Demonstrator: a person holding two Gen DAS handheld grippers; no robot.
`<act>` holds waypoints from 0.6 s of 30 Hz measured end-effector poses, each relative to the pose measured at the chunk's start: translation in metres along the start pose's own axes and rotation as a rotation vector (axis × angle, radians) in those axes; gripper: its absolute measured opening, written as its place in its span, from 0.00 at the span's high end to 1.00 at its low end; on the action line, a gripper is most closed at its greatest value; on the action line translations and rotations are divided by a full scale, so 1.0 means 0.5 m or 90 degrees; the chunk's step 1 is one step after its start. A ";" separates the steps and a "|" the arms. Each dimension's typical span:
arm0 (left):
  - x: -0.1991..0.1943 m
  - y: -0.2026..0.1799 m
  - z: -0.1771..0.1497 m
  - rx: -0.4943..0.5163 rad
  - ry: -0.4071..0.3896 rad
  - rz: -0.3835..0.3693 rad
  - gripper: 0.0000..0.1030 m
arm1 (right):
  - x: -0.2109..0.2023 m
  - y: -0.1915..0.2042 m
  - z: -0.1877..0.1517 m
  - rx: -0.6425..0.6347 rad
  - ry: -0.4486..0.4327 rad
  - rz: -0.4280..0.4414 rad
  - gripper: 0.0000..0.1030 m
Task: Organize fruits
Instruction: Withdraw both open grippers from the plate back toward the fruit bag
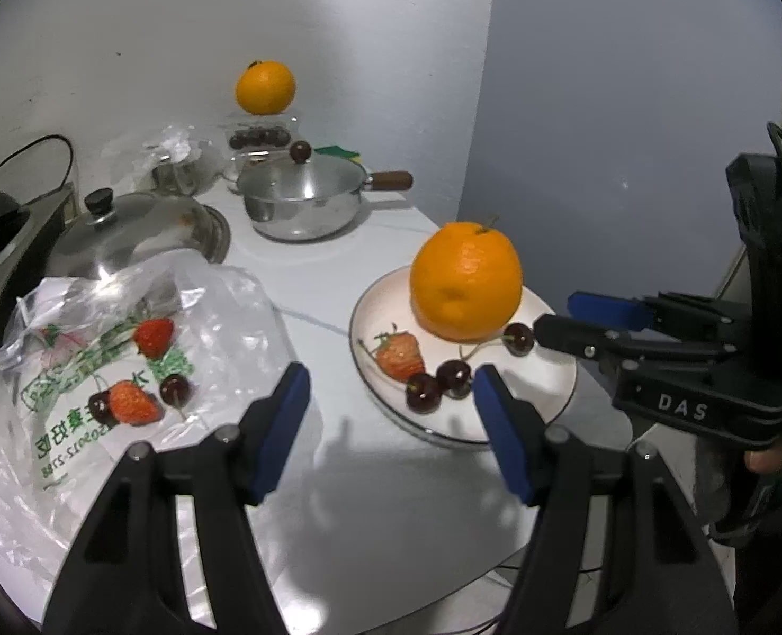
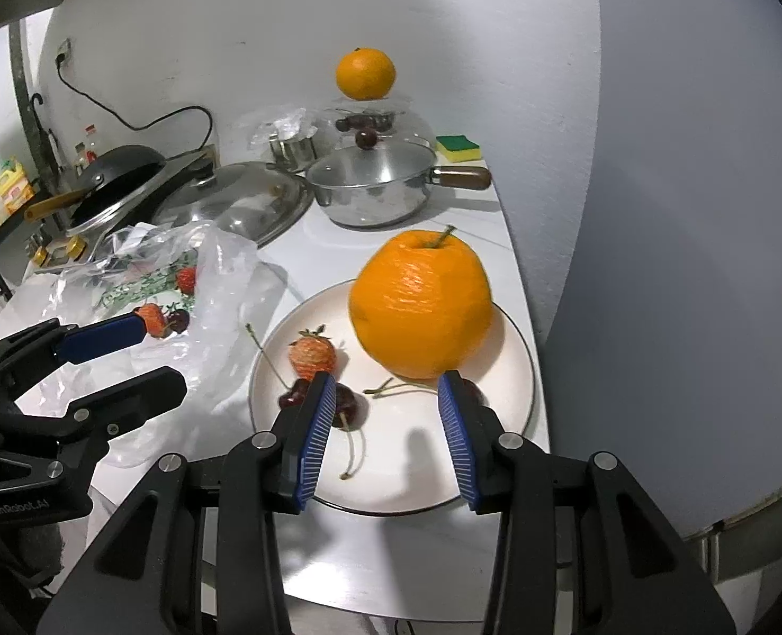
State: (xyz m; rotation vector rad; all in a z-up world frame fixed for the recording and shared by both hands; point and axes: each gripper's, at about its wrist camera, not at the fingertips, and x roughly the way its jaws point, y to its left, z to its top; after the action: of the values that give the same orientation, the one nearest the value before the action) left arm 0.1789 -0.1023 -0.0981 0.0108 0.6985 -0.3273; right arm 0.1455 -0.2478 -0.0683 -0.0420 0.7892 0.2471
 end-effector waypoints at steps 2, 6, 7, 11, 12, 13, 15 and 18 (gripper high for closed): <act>-0.007 0.009 -0.002 -0.004 -0.003 0.003 0.36 | -0.001 0.010 0.003 -0.004 -0.001 0.002 0.58; -0.019 0.024 -0.007 -0.011 -0.006 0.007 0.36 | -0.002 0.031 0.008 -0.014 -0.002 0.006 0.58; -0.022 0.027 -0.008 -0.012 -0.007 0.007 0.36 | -0.002 0.035 0.009 -0.016 -0.002 0.007 0.58; -0.034 0.042 -0.010 -0.021 -0.014 0.009 0.36 | -0.002 0.058 0.013 -0.026 0.000 0.008 0.58; -0.038 0.048 -0.011 -0.024 -0.016 0.010 0.36 | -0.002 0.063 0.014 -0.028 0.000 0.008 0.58; -0.040 0.051 -0.012 -0.025 -0.018 0.011 0.36 | -0.002 0.067 0.016 -0.031 0.000 0.008 0.58; -0.046 0.061 -0.015 -0.030 -0.021 0.012 0.36 | -0.002 0.079 0.018 -0.036 -0.001 0.009 0.58; -0.058 0.074 -0.021 -0.036 -0.025 0.014 0.36 | 0.000 0.096 0.020 -0.042 0.000 0.009 0.58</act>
State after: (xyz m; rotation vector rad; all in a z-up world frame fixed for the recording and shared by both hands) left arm 0.1628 -0.0573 -0.0915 -0.0415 0.6685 -0.2854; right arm 0.1412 -0.1999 -0.0587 -0.0991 0.7819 0.2874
